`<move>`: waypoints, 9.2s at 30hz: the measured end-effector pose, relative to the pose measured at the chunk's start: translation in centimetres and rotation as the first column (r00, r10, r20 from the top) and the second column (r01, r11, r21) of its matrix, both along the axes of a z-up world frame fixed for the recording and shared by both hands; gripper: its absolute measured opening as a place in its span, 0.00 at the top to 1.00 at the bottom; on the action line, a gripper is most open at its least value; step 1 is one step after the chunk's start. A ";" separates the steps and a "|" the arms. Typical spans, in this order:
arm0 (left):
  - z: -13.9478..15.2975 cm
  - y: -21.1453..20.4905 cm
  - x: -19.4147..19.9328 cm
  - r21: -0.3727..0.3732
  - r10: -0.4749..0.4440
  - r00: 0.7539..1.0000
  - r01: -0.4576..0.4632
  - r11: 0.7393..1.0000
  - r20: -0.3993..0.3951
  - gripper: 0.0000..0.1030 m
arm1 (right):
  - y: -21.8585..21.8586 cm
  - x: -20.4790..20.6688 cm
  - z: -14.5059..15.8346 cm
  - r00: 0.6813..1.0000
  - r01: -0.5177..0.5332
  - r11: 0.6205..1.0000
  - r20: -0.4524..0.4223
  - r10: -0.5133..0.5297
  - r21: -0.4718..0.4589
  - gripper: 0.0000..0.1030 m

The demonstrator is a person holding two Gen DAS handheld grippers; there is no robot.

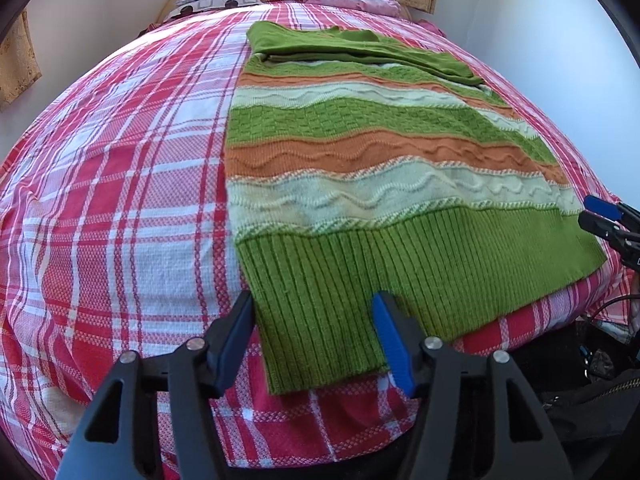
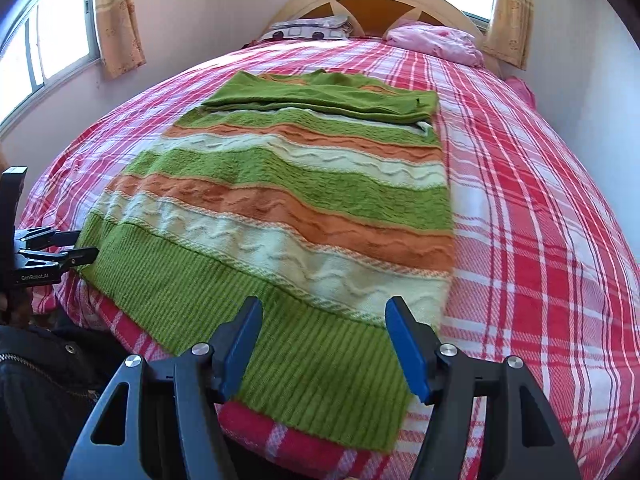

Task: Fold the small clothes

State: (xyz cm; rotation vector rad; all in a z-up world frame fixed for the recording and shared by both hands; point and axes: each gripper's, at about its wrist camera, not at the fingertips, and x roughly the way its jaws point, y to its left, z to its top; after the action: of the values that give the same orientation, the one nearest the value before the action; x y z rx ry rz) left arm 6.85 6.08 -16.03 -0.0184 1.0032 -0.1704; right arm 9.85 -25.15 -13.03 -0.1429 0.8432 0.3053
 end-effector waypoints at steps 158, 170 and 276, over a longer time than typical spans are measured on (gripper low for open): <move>3.0 3.0 31.3 0.053 0.228 0.962 -0.238 0.970 0.150 0.17 | 8.6 39.1 0.2 0.986 -0.096 0.995 -0.131 0.100 0.039 0.61; 3.0 3.8 31.7 0.038 0.287 0.943 -0.298 0.954 0.168 0.13 | 8.2 42.8 0.6 0.996 0.071 0.997 -0.053 -0.069 0.032 0.62; 2.4 10.2 34.1 -0.184 0.168 0.977 -0.142 0.973 0.133 0.13 | 30.4 20.1 -1.2 0.865 -0.400 0.852 0.167 0.472 -0.337 0.42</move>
State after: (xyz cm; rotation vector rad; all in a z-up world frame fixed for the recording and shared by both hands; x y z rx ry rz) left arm 40.93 16.24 -13.66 -0.2399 0.8325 -0.1132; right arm 29.94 5.26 -14.18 -0.6483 0.5961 0.5819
